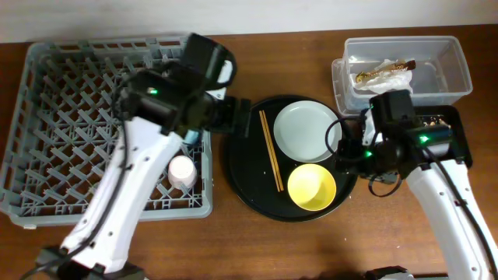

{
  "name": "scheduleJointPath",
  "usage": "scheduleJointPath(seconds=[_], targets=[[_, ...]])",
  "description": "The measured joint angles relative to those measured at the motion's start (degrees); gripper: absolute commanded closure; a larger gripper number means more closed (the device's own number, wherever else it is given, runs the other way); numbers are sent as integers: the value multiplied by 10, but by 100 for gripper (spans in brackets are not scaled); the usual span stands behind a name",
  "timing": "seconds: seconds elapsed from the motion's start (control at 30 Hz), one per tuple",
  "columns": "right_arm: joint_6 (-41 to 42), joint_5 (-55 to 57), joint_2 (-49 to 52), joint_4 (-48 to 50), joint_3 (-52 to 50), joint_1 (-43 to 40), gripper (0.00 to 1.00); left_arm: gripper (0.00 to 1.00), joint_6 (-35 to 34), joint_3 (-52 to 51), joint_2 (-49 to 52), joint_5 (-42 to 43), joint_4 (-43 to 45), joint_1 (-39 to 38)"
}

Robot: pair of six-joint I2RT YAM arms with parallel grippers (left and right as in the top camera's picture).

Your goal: Sort waste into correct bins and load items into the dishwasher rack

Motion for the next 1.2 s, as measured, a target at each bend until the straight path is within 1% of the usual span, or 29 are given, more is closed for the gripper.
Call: scheduleJointPath(seconds=[0.07,0.13,0.23,0.33,0.37,0.43,0.5,0.77,1.07,1.2], targets=[[9,4,1,34,-27,0,51,3,-30,-84,2,1,56,-10],[15,6,1,62,-52,0,53,5,-52,-146,5,1,98,-16],[23,7,2,94,-101,0,54,5,-66,-191,5,3,135,-25],[29,6,9,127,-145,0,55,3,-72,-194,5,3,163,-37],[29,6,14,130,-151,0,57,3,-73,-194,5,3,168,-37],[30,7,35,149,-161,0,65,3,-75,-194,5,2,177,-37],[33,6,61,167,-161,0,68,3,-77,-194,5,2,177,-37],[33,6,154,181,-162,0,68,3,-77,-194,5,2,185,-37],[33,-26,157,196,-162,0,69,3,-77,-194,5,2,188,-37],[33,-30,157,205,-162,27,69,3,-77,-194,5,2,192,-37]])
